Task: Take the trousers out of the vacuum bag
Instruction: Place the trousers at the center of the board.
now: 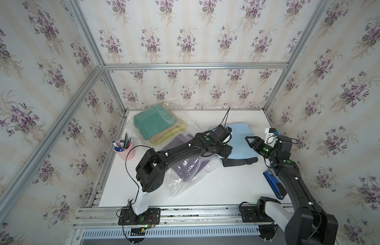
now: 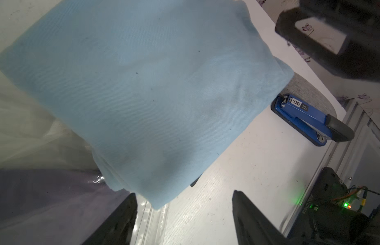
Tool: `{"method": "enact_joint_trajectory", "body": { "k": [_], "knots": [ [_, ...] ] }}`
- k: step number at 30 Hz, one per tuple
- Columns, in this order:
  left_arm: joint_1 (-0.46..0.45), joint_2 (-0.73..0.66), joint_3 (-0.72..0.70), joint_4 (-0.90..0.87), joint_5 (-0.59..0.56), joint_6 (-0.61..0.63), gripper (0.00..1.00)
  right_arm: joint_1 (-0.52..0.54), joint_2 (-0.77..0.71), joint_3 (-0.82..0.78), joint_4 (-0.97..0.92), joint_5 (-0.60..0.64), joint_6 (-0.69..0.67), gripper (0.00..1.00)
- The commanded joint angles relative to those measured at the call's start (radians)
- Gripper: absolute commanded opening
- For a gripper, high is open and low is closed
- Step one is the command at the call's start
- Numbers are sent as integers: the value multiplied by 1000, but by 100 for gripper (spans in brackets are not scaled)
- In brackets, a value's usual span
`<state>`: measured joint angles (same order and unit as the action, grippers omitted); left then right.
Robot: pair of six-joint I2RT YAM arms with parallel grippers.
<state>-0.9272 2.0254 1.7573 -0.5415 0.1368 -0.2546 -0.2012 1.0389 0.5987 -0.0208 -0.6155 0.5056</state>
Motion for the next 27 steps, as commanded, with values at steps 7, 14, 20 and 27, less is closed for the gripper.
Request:
{"method": "enact_joint_trajectory", "body": {
  "k": [7, 14, 20, 27],
  "knots": [
    [-1, 140, 61, 66, 77, -79, 56, 4, 128, -59, 33, 87, 92, 39],
    [-36, 161, -7, 119, 131, -121, 51, 2, 117, -141, 2, 285, 136, 29],
    [-53, 203, -40, 143, 145, -142, 50, -1, 200, -177, 67, 294, 156, 28],
    [-53, 172, -75, 143, 119, -136, 52, -1, 150, -184, 116, 264, 164, 32]
  ]
}}
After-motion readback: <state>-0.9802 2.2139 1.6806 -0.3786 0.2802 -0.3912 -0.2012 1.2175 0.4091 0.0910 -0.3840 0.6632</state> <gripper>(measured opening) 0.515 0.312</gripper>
